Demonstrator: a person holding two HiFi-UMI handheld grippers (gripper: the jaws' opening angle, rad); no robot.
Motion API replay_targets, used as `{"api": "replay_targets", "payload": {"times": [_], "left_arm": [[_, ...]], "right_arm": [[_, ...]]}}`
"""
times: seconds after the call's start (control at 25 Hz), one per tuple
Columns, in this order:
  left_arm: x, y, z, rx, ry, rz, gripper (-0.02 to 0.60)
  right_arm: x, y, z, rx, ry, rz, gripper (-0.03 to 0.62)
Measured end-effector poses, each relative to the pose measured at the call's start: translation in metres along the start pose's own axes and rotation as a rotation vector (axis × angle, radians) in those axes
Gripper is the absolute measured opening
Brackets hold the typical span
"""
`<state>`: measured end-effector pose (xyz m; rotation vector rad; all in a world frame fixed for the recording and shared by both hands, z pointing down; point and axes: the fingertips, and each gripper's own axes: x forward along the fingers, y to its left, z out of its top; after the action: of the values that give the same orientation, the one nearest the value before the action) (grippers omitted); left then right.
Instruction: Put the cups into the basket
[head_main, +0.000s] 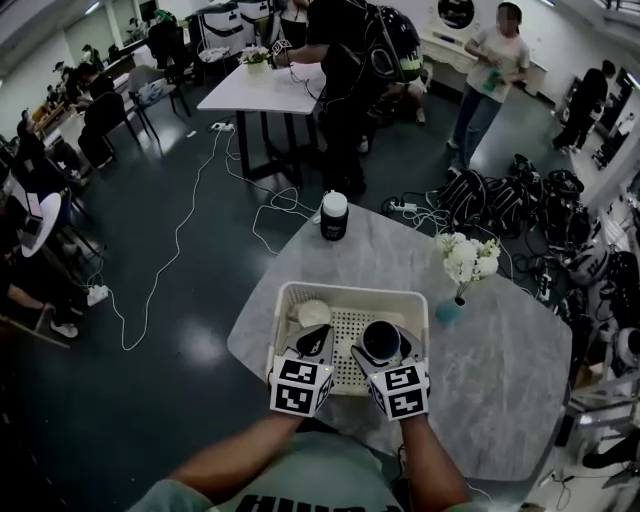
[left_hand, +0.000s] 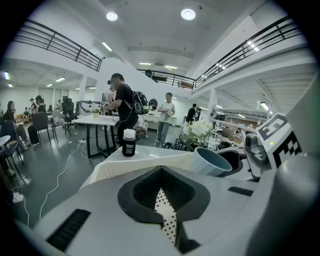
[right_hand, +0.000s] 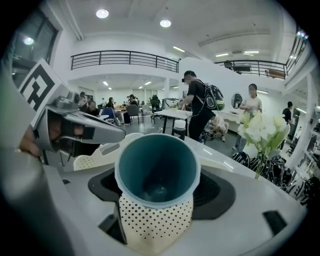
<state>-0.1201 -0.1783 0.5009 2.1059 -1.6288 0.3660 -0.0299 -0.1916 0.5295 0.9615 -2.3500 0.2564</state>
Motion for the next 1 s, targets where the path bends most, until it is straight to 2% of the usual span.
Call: {"api": "replay_targets", "payload": {"times": [1.0], "left_arm": [[0.028,0.025,-0.019,-0.047,0.069,0.026,0.006]], "right_arm": [[0.074,0.001,-0.031,-0.065,0.112,0.188,0.394]]}}
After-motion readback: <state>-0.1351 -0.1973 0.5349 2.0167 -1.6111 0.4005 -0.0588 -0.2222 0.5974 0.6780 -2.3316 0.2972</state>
